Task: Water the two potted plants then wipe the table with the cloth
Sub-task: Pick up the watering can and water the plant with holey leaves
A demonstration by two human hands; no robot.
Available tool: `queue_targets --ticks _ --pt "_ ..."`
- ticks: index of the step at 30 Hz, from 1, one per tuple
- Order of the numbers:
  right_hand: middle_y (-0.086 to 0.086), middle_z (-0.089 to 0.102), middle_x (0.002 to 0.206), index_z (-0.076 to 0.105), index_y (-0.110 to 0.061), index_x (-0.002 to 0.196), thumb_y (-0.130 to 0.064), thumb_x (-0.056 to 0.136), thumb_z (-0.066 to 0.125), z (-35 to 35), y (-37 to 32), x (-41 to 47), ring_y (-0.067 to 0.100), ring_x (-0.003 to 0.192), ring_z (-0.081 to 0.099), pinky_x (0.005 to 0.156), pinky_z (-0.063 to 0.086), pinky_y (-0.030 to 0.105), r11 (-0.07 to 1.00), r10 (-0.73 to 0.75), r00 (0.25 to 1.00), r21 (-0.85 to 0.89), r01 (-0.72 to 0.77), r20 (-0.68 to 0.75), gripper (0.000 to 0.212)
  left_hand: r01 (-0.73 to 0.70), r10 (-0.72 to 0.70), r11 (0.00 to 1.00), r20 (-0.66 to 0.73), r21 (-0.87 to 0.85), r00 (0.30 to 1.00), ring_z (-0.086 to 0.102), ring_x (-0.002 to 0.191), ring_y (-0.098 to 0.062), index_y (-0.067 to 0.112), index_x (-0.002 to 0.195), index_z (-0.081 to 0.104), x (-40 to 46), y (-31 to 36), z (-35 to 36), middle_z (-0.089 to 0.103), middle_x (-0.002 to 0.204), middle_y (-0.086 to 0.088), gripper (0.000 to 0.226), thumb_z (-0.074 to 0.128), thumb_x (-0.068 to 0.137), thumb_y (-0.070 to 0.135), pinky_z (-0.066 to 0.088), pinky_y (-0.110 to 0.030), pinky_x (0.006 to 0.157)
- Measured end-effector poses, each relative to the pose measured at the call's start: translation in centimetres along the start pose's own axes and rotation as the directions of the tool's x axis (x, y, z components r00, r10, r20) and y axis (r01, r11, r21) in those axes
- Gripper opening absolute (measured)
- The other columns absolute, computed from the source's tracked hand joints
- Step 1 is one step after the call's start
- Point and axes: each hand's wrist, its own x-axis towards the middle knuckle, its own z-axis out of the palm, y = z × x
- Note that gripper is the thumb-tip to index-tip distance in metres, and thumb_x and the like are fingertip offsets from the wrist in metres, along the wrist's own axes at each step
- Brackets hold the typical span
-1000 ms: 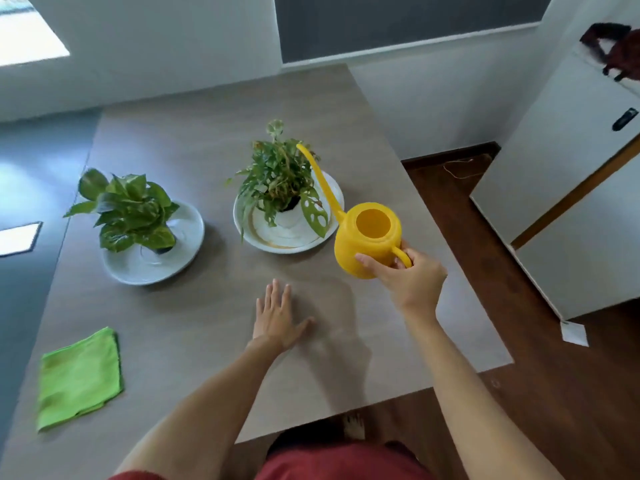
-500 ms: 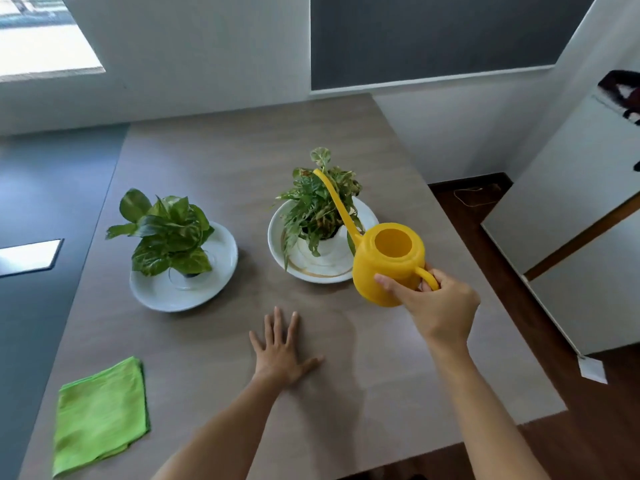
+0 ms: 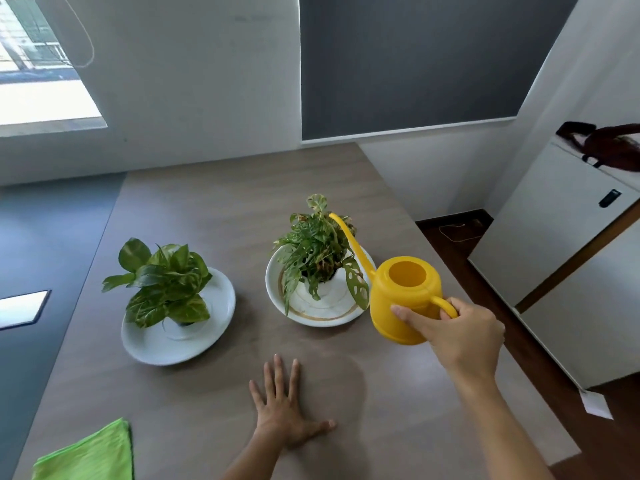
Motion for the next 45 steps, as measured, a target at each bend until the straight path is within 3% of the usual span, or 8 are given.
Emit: queue_targets --ticks 6,18,38,45 --pt "-0.004 0.056 0.049 0.050 -0.016 0.050 -0.064 0.051 0.084 0.1 -0.7 0.5 0.013 0.050 0.055 0.050 0.046 0.028 0.999 0.002 1.000 -0.054 -0.002 0.003 0.059 -0.024 0.023 1.000 0.044 0.018 0.999 -0.052 0.133 -0.035 0.024 0.145 -0.041 -0.3 -0.2 -0.5 -0.057 0.145 -0.011 0.158 0.050 0.041 0.101 -0.028 -0.066 0.109" --pt "-0.008 0.059 0.054 0.053 -0.018 0.052 -0.074 0.048 0.074 0.5 -1.9 1.8 0.008 0.053 0.057 0.050 0.046 0.023 0.998 -0.002 1.000 -0.055 0.003 0.008 0.060 -0.034 0.034 0.999 0.050 0.007 0.998 -0.052 0.134 -0.035 0.024 0.146 -0.040 -0.4 -0.3 -0.6 -0.056 0.146 -0.012 0.157 0.050 0.043 0.102 -0.027 -0.067 0.109" --pt "-0.003 0.051 0.054 0.037 -0.024 0.050 -0.065 0.053 0.084 0.2 -3.2 2.4 0.016 0.053 0.049 0.051 0.024 0.018 0.991 -0.012 0.999 -0.135 0.019 0.049 0.062 -0.031 0.030 0.999 0.049 0.020 0.998 -0.052 0.133 -0.035 0.028 0.149 -0.037 -0.6 -0.2 -0.7 -0.056 0.146 -0.012 0.157 0.050 0.042 0.102 -0.027 -0.068 0.109" --pt "-0.005 0.048 0.053 0.037 -0.021 0.049 -0.066 0.052 0.084 0.0 -3.7 2.3 0.014 0.051 0.044 0.051 0.023 0.020 0.986 0.010 0.998 -0.167 0.000 0.059 0.065 -0.034 0.034 0.999 0.039 0.013 0.999 -0.052 0.134 -0.035 0.029 0.149 -0.037 -0.6 -0.3 -0.4 -0.056 0.146 -0.011 0.157 0.050 0.041 0.103 -0.026 -0.068 0.109"
